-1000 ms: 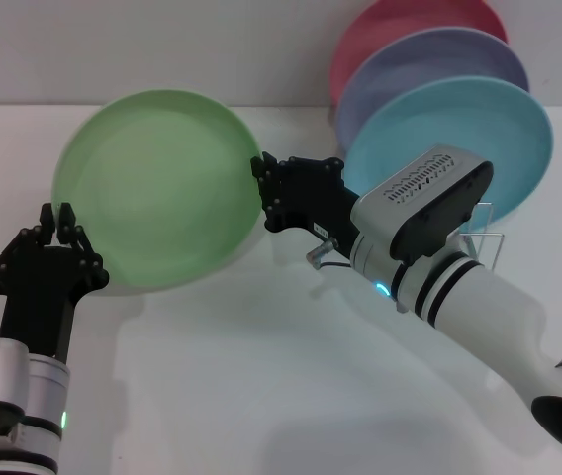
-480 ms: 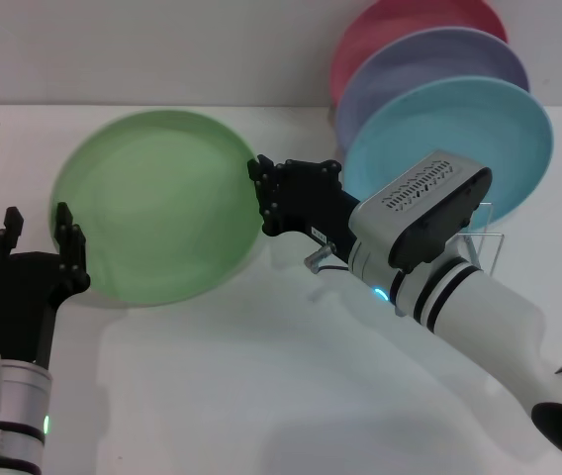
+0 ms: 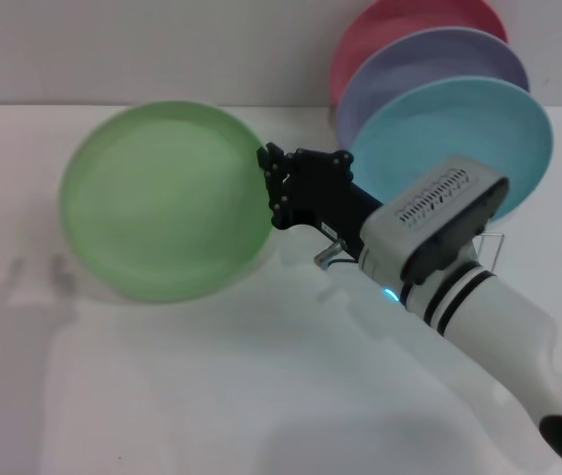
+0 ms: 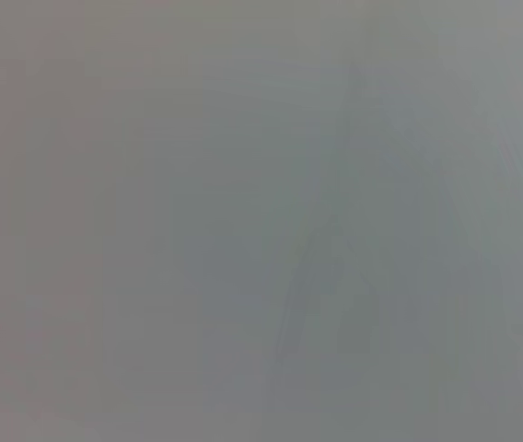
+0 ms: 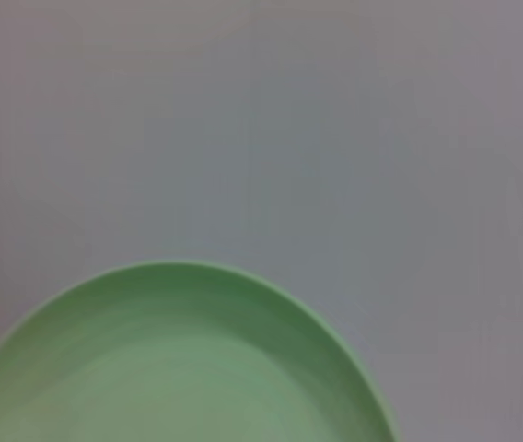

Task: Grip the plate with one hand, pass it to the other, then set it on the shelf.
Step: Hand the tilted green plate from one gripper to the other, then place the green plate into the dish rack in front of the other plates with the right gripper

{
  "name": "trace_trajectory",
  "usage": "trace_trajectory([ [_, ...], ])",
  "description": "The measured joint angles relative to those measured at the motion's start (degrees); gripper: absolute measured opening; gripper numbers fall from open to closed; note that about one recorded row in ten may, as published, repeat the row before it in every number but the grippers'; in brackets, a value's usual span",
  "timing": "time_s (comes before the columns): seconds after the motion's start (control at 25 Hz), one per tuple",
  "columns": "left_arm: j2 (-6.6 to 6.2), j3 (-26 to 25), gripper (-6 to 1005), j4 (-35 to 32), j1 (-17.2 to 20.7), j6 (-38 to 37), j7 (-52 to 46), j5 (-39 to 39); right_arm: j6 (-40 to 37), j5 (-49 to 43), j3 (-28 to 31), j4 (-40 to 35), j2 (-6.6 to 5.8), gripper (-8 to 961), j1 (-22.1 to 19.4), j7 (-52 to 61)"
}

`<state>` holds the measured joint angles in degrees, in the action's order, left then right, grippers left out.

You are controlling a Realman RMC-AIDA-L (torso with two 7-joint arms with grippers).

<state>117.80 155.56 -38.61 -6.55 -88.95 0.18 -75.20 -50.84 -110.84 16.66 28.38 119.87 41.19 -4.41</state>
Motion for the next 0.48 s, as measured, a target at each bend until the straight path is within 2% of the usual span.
trace_trajectory([
  [0.2,0.04,-6.00,480,12.66,-2.03,-1.34,-24.03,4.29,-6.53,0.02,0.39,0.72,0.00,16,-2.94,-4.00],
  [0.32,0.12,-7.82,479,17.57,-3.38,-1.61,-31.37,4.56,-11.24,0.02,0.42,0.52,-0.20,16,-4.71,-5.59],
  [0.48,-0.13,-9.42,478,19.60,-3.78,-4.48,-36.54,4.72,-16.48,0.02,0.77,-1.23,-0.40,16,-6.50,-7.56],
])
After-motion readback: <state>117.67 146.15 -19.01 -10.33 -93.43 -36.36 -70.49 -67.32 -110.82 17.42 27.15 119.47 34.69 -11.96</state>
